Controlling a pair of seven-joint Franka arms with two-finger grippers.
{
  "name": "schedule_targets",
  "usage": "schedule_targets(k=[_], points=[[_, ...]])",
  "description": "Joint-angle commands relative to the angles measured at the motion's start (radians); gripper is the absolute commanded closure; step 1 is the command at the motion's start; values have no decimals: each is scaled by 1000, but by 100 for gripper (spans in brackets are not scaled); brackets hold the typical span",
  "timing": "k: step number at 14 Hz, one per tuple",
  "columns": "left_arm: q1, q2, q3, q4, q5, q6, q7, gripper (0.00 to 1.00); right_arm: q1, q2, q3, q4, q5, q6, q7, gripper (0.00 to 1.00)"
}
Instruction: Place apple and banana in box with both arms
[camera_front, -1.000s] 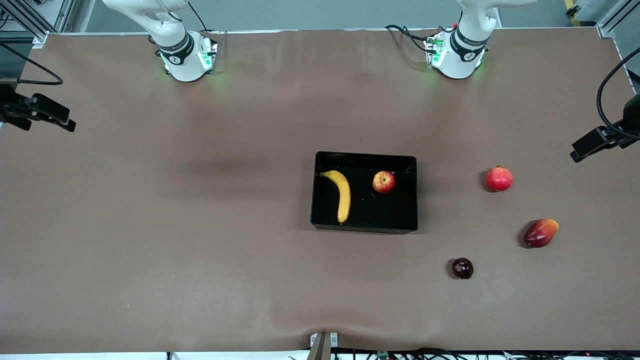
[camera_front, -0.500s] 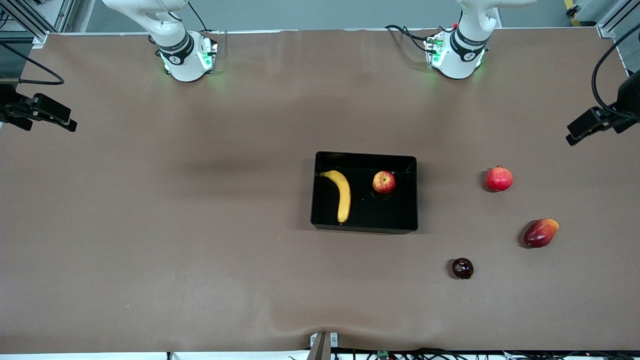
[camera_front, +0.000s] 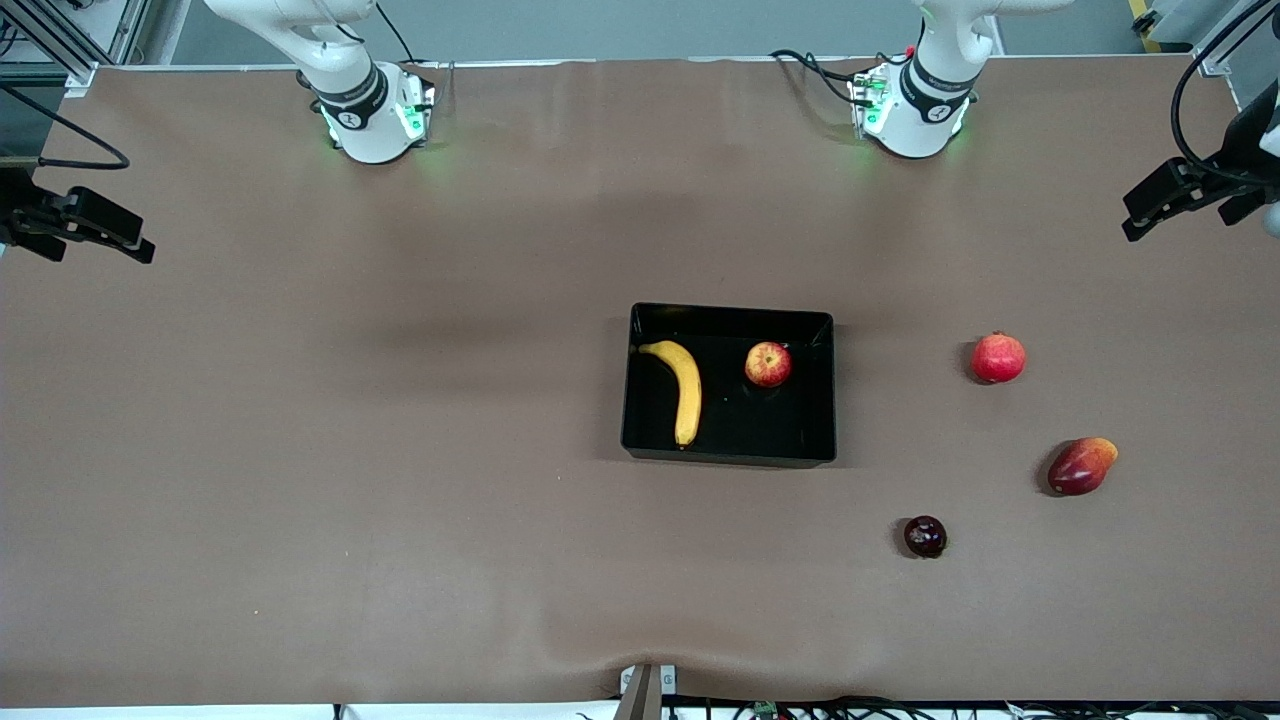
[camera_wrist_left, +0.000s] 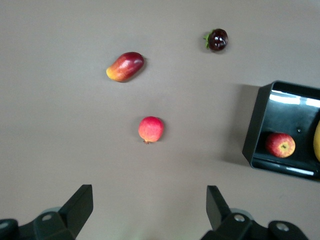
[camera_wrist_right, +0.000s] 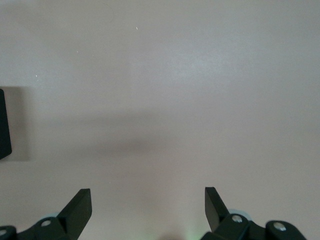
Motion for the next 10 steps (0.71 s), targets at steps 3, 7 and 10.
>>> schedule_targets(k=[3, 7, 10], points=[[9, -11, -4, 24, -62, -27, 36, 0, -4, 7, 0, 18, 11, -5, 8, 0], [0, -10, -12, 24, -63, -27, 54, 0, -3, 7, 0, 18, 5, -5, 5, 0], [2, -8, -30, 23, -62, -39, 54, 0, 3, 7, 0, 17, 6, -7, 5, 0]])
